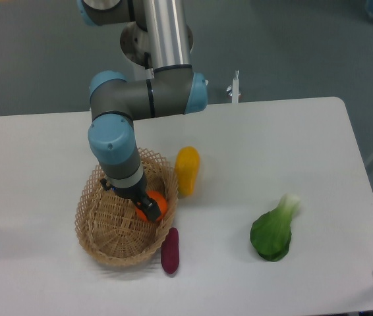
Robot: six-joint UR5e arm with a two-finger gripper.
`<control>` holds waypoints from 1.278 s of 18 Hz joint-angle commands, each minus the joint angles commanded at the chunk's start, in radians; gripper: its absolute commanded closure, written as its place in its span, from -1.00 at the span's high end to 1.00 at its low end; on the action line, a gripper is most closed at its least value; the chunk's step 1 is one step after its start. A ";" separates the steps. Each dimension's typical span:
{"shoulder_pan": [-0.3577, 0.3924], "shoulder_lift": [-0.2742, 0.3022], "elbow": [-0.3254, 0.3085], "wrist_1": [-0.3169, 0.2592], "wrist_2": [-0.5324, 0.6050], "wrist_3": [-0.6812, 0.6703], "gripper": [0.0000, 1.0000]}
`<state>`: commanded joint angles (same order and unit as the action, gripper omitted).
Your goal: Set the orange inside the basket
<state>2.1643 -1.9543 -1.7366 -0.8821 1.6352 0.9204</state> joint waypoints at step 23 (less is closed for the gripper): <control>0.529 -0.041 0.163 -0.044 -0.098 0.383 1.00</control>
<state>2.6935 -1.9957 -1.5739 -0.9265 1.5371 1.3037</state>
